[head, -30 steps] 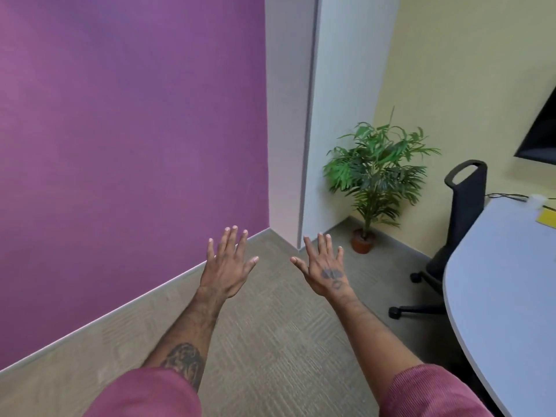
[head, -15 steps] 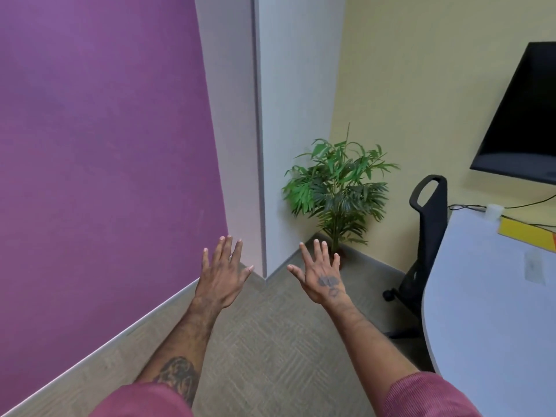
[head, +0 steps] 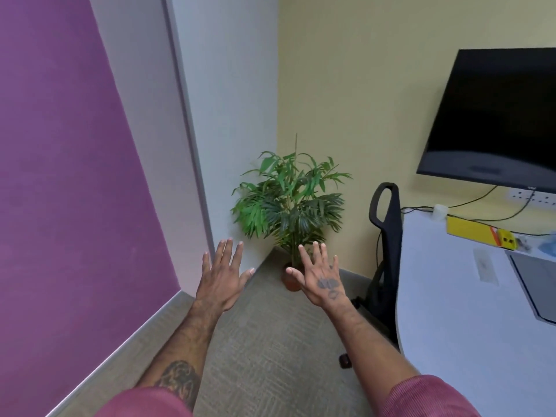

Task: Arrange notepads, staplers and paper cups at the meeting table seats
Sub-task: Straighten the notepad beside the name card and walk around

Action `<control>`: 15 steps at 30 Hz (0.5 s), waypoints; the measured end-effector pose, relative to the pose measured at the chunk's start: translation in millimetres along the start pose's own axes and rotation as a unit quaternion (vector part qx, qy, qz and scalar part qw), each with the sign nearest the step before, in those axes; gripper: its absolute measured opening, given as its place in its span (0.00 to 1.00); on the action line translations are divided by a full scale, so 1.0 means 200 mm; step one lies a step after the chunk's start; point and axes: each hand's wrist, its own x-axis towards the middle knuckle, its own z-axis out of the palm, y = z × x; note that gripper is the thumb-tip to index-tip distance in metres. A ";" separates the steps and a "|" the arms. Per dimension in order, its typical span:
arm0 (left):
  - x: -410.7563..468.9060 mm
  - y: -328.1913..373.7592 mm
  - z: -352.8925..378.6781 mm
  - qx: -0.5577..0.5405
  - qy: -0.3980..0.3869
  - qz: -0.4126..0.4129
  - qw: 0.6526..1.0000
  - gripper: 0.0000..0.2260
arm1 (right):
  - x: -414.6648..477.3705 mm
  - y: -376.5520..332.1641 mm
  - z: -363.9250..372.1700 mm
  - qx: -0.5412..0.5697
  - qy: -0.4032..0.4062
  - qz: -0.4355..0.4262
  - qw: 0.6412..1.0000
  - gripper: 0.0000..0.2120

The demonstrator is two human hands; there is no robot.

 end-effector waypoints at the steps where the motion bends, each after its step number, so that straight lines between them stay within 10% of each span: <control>1: 0.09 0.00 0.02 -0.001 0.001 0.012 1.000 0.33 | 0.05 0.03 0.01 -0.002 0.001 0.010 1.000 0.39; 15: 1.27 0.09 0.18 -0.022 0.000 0.189 0.982 0.34 | 0.70 0.33 -0.04 -0.018 0.044 0.188 0.981 0.41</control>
